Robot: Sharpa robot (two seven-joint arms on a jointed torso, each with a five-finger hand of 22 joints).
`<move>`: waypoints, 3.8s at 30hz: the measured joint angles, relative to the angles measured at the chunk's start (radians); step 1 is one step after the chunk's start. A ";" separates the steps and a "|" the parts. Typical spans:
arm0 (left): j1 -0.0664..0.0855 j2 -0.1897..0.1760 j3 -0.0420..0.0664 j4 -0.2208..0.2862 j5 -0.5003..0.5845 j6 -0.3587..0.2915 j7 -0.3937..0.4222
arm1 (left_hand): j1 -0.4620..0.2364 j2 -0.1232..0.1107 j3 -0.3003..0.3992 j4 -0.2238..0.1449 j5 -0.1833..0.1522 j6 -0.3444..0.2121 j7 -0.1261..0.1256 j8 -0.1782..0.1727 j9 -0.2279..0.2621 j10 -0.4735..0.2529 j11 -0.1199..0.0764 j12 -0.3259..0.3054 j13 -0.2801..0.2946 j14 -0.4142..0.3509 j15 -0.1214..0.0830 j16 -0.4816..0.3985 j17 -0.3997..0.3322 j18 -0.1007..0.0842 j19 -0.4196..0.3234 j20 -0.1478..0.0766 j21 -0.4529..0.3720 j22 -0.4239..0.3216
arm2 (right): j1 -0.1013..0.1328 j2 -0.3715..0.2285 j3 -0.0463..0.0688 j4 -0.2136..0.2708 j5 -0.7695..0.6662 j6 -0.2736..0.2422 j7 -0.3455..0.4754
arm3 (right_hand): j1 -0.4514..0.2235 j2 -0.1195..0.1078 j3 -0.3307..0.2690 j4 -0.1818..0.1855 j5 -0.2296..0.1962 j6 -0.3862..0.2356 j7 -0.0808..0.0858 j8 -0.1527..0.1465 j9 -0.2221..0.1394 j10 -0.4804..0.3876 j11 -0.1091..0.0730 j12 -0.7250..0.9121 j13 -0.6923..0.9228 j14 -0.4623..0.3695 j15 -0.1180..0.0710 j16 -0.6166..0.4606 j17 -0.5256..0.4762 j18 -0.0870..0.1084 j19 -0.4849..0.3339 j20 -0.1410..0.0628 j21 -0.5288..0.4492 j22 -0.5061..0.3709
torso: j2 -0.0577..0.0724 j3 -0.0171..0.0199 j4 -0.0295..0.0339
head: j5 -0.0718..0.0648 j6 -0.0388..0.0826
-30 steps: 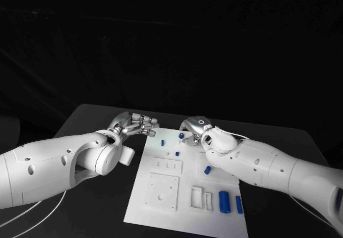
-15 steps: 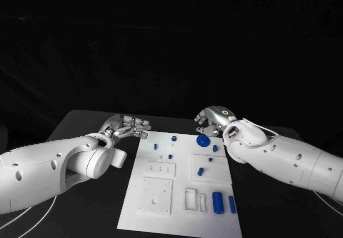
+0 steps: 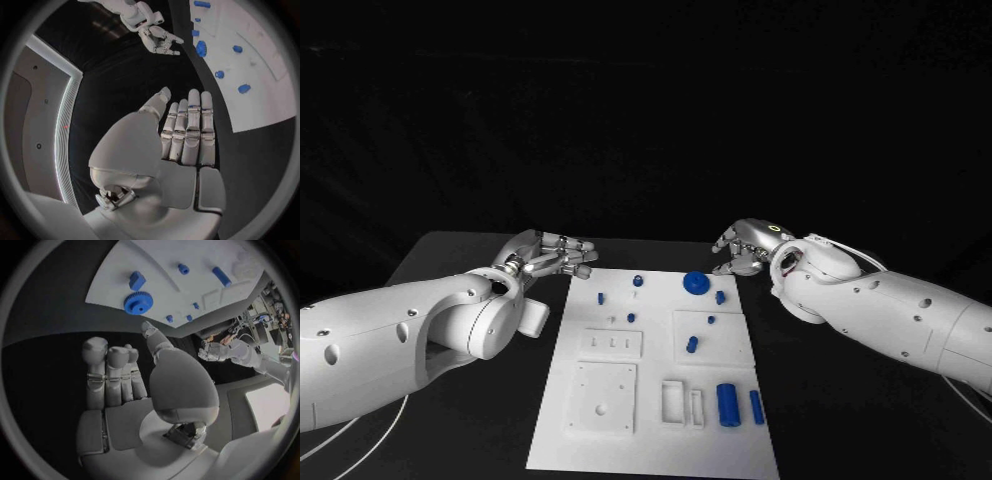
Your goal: Assemble the parts on the task board
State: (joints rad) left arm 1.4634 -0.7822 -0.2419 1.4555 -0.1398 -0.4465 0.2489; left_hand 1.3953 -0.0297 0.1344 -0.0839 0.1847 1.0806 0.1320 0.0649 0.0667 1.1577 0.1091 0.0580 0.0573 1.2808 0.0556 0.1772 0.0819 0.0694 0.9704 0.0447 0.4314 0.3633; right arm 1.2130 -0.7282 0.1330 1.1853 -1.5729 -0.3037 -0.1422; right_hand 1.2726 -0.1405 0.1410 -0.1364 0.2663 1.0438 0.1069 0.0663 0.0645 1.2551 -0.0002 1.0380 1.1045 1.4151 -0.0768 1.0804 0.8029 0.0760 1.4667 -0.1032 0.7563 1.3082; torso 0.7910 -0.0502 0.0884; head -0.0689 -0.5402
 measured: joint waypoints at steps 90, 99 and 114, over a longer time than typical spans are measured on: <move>0.000 0.005 0.000 -0.008 -0.007 0.023 -0.020 | 0.000 0.000 -0.005 0.000 0.000 0.000 0.000 0.000 0.000 -0.004 0.004 0.000 0.000 -0.004 0.004 0.000 -0.001 0.000 0.000 0.000 0.000 0.006 | -0.034 0.083 0.000 -0.130 0.145 0.060 0.045 | -0.025 0.041 0.009 -0.022 0.169 -0.044 0.009 0.000 -0.003 0.042 0.000 0.126 0.117 0.023 0.009 0.015 0.175 0.000 0.000 0.007 0.118 -0.001 | 0.013 0.0033 0.0135 | -0.024 0.019; 0.000 0.006 0.000 -0.008 -0.008 0.025 -0.021 | 0.000 0.000 -0.005 0.000 0.000 0.000 0.000 0.000 0.000 -0.004 0.004 0.000 0.000 -0.004 0.004 0.000 -0.001 0.000 0.000 0.000 0.000 0.005 | -0.034 0.093 0.000 -0.143 0.143 0.063 0.039 | -0.025 0.040 0.009 -0.022 0.156 -0.055 0.009 0.000 -0.003 0.042 0.000 0.126 0.114 0.023 0.009 0.015 0.175 0.000 0.000 0.007 0.118 -0.001 | 0.013 0.0030 0.0142 | -0.027 0.020; 0.000 0.010 0.000 -0.011 -0.008 0.029 -0.023 | 0.000 0.000 -0.005 0.000 0.000 0.000 0.000 0.000 0.000 -0.004 0.004 0.000 0.000 -0.004 0.004 0.000 -0.001 0.000 0.000 0.000 0.000 0.005 | -0.038 0.115 0.003 -0.164 0.140 0.078 0.035 | -0.025 0.040 0.009 -0.022 0.136 -0.048 0.009 -0.001 -0.004 0.042 0.000 0.126 0.114 0.023 0.009 0.015 0.174 0.000 0.000 0.007 0.118 -0.001 | 0.014 0.0013 0.0141 | -0.028 0.014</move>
State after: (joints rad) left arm 1.4631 -0.7727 -0.2421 1.4448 -0.1480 -0.4171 0.2262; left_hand 1.3953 -0.0297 0.1290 -0.0840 0.1847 1.0806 0.1321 0.0649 0.0666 1.1540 0.1127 0.0580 0.0573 1.2773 0.0591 0.1772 0.0810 0.0695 0.9703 0.0446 0.4314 0.3686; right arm 1.1751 -0.6136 0.1360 1.0210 -1.4330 -0.2257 -0.1071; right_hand 1.2477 -0.1002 0.1499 -0.1583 0.4024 0.9960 0.1161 0.0656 0.0608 1.2974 0.0000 1.1641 1.2187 1.4380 -0.0679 1.0950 0.9773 0.0757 1.4667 -0.0962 0.8746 1.3073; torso 0.8047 -0.0489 0.1025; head -0.0973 -0.5258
